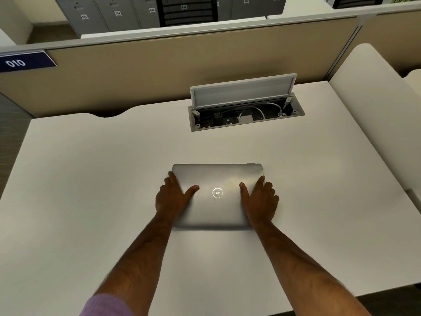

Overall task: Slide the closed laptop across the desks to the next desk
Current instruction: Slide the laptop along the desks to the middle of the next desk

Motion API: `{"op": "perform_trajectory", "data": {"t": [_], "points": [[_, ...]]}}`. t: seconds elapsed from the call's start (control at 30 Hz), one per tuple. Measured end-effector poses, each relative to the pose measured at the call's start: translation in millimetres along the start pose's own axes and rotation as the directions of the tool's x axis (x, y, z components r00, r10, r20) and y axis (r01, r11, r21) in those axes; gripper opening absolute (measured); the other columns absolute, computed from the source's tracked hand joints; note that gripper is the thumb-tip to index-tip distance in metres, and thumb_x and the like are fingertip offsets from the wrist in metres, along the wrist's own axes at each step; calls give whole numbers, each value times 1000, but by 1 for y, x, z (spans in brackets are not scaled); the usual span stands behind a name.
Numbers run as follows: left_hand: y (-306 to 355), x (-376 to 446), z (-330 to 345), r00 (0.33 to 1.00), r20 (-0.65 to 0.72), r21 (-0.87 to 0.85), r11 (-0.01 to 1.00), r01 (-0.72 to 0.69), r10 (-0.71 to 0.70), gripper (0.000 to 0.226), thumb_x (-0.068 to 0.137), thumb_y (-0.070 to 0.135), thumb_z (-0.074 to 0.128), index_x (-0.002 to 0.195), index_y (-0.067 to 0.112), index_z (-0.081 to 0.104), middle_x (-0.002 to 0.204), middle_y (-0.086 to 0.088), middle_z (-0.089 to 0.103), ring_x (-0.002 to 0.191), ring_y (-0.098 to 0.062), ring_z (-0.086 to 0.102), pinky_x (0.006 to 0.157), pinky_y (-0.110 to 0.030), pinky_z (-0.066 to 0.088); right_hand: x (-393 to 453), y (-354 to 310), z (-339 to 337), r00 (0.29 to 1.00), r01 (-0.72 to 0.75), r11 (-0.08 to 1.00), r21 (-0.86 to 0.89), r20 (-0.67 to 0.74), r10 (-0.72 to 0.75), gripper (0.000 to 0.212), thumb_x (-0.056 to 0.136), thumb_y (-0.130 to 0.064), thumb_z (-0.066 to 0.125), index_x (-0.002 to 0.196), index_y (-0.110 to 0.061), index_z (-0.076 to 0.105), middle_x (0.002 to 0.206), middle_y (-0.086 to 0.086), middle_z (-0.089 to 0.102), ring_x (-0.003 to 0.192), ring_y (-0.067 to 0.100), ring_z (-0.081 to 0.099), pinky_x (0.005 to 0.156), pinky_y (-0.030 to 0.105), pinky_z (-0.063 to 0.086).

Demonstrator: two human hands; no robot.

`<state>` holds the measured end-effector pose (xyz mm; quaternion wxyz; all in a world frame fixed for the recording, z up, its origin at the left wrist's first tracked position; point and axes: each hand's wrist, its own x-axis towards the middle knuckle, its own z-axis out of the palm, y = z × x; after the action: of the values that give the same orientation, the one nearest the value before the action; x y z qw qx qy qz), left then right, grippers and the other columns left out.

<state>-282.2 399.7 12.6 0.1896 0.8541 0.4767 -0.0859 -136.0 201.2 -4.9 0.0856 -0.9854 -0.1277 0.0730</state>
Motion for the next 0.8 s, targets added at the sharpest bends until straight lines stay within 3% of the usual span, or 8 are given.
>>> {"op": "perform_trajectory", "data": {"t": [0.27,0.4,0.47,0.6,0.8], "points": [[1,-3,4,1000,-22,42,999,8,-7,112,85,83,42,158,3,12,148,-15,43,121,-38,54,89,-45,49,-3,4,1,1000,15,999,34,-9,-15,72,90,-56,61,129,4,54,95,21,60,83,38,59,63,43,49],[1,-5,7,998,-64,48,999,16,-13,109,85,82,42,156,2,20,141,-15,46,119,-36,53,87,-44,49,-4,9,-3,999,47,998,35,-9,-47,71,92,-58,55,131,1,52,107,18,56,88,37,57,62,43,50],[2,-10,10,994,-96,-6,999,53,-53,103,86,81,42,150,1,30,134,-15,49,116,-36,53,84,-45,50,-4,11,-6,998,62,997,43,-7,-62,74,92,-59,54,134,1,49,112,18,55,89,38,57,62,43,50],[5,-17,12,979,-149,-128,984,123,-141,84,87,79,42,120,2,50,117,-16,55,110,-37,55,76,-46,50,-4,13,-10,997,72,997,41,30,-73,88,90,-68,48,146,-1,34,120,17,52,100,37,55,67,43,50],[7,-15,12,973,-129,-206,965,160,-189,81,88,76,47,119,2,53,119,-17,54,114,-39,52,85,-49,48,-6,13,-9,998,40,998,51,51,-43,99,87,-75,45,150,0,27,127,17,50,108,36,53,73,42,51]]}}
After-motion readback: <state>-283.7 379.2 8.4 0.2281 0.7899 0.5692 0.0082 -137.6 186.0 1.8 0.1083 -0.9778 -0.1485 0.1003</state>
